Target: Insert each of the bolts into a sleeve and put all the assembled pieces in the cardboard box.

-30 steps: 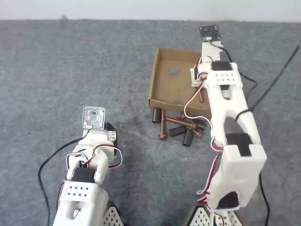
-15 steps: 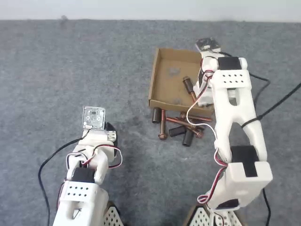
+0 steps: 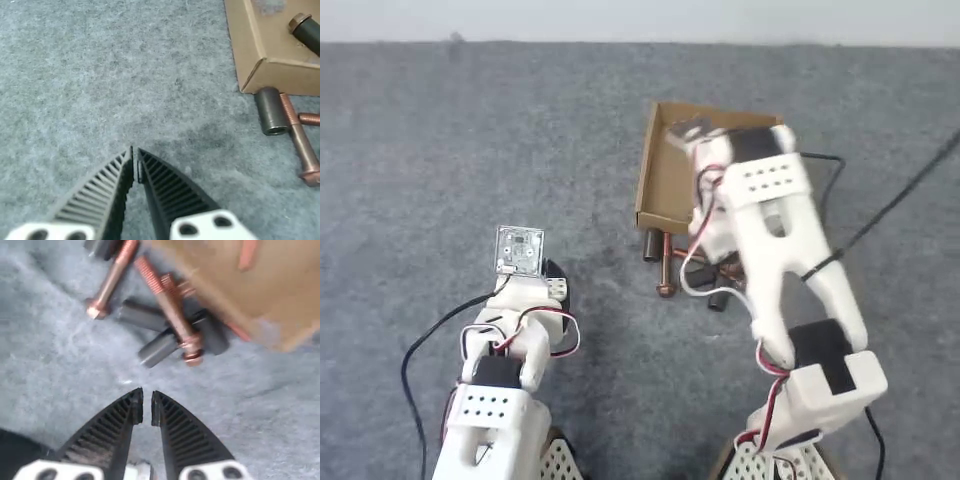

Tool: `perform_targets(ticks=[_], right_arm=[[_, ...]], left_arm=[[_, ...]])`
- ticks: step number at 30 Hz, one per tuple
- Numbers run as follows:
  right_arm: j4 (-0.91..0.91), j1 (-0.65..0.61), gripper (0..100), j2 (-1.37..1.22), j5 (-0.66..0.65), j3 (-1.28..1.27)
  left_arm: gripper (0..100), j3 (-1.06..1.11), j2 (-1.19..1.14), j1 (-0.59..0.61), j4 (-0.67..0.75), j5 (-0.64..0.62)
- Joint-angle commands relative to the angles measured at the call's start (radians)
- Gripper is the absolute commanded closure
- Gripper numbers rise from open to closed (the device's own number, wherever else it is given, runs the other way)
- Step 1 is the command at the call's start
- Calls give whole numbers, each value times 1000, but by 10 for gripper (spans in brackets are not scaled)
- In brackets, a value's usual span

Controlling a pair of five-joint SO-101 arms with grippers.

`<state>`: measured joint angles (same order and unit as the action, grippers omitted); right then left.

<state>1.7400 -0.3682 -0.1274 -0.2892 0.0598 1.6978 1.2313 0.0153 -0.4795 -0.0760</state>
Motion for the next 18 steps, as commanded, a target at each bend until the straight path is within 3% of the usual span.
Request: perform_targets(ticks=[1,12,18], right_arm=[[-19,-54,993,68,-8,-78],[-197,-87,992,68,-18,-181],[-189,-188,992,68,-342,-183]], left_arm=[[988,-13,28,5,-3,9],[988,-13,28,5,-3,9],[988,-13,28,5,-3,9]])
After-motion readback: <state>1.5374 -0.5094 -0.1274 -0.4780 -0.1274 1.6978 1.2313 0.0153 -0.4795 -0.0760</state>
